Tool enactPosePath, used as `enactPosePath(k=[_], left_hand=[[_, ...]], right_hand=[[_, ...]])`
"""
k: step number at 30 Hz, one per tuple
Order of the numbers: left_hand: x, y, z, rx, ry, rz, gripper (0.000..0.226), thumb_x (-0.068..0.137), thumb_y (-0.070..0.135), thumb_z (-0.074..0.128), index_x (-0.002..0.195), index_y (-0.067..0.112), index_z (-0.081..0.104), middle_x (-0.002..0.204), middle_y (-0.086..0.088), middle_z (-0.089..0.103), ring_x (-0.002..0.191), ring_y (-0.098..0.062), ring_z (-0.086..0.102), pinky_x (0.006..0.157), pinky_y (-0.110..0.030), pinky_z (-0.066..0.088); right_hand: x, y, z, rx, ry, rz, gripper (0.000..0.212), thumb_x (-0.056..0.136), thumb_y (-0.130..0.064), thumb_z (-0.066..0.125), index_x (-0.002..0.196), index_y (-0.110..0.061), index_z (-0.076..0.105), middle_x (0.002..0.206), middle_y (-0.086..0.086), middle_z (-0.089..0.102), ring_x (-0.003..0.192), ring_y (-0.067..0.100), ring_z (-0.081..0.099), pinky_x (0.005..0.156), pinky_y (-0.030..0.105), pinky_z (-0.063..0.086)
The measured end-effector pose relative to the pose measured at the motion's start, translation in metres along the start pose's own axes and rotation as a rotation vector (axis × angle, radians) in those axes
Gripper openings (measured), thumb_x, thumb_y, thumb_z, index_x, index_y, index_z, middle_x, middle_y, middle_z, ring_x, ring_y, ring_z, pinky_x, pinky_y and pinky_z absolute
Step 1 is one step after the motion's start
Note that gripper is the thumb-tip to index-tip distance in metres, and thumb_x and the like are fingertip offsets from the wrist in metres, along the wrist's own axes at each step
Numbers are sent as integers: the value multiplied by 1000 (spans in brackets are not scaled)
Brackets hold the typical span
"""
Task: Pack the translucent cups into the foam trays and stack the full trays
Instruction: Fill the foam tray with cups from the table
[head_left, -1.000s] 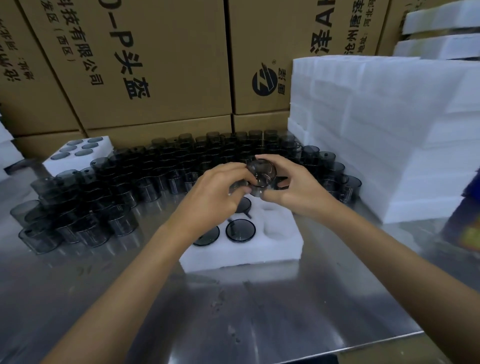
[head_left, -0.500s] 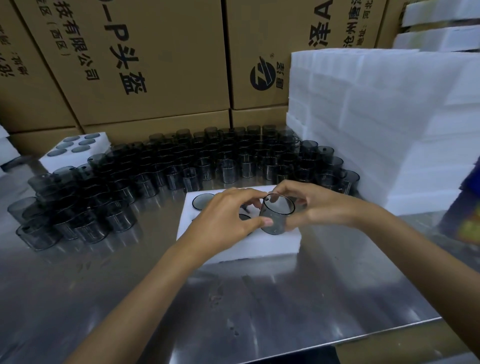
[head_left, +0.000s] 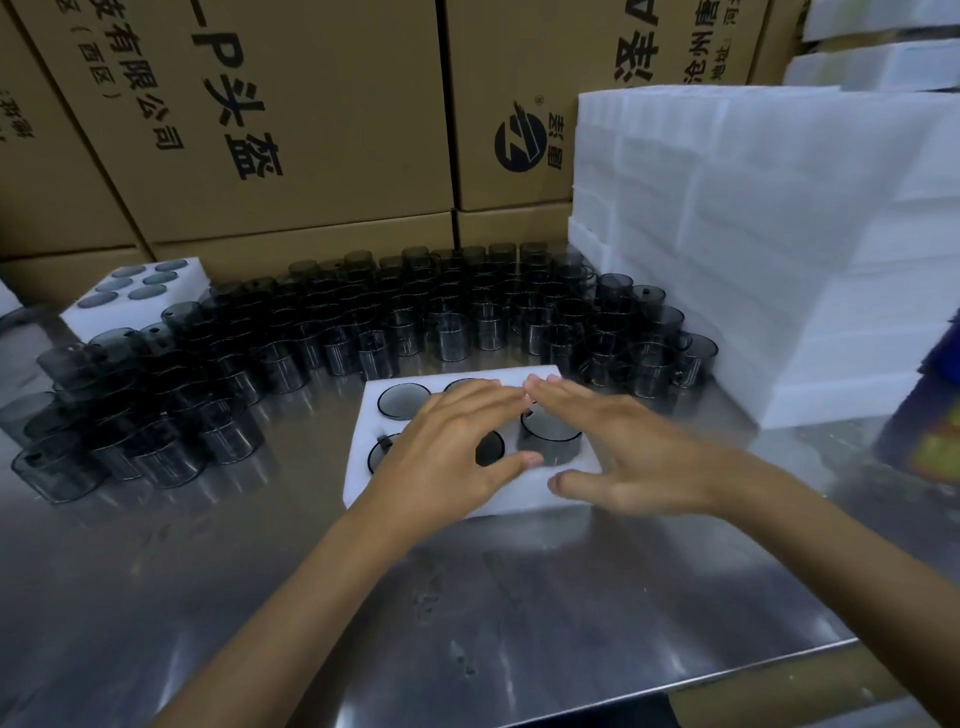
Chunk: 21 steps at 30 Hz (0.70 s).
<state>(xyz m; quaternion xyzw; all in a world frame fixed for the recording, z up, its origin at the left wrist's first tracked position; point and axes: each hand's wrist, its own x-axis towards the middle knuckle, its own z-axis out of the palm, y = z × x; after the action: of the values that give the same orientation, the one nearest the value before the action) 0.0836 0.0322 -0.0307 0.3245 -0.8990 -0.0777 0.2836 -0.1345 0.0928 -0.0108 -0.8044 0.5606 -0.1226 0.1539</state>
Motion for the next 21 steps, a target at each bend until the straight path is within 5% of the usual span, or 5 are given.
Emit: enactPosePath(k=[5,10,15,17,21], left_hand=[[-7,-2,2,135,-93,49,66,93,65,32,139,25,57,141,18,55,144,-5,32,115,-26,24],[-8,-4,1,140,-114,49,61,96,61,32,139,26,57,142,20,54,145,-4,28,116,-29,25],[-3,-7,2,4,-135,-24,43,99,47,50,137,30,59,140,23,54,141,1,33,116,-34,26],[-1,-8,3,-42,-108,-37,39,98,42,55,132,27,64,136,20,58,137,2,40,114,-38,31],[1,-9,5,-167,-55,-80,29,96,30,62,122,24,71,127,18,65,131,3,47,113,-35,35]], right_hand=[[-4,2,28,-235,62,-45,95,84,-77,28,159,-29,-4,161,-21,-16,146,-8,-19,121,26,1],[-3,1,31,-279,63,-35,98,81,-83,23,159,-30,-6,157,-24,-20,147,-6,-18,120,24,-4],[5,0,21,349,82,104,83,80,-79,44,153,-45,29,138,-57,9,135,-29,1,117,22,4],[15,9,17,468,296,175,61,90,-53,59,147,-34,46,150,-36,31,140,-17,20,119,23,14],[44,48,-1,-65,462,387,56,95,-17,52,149,-10,42,159,9,35,150,23,22,121,40,17]])
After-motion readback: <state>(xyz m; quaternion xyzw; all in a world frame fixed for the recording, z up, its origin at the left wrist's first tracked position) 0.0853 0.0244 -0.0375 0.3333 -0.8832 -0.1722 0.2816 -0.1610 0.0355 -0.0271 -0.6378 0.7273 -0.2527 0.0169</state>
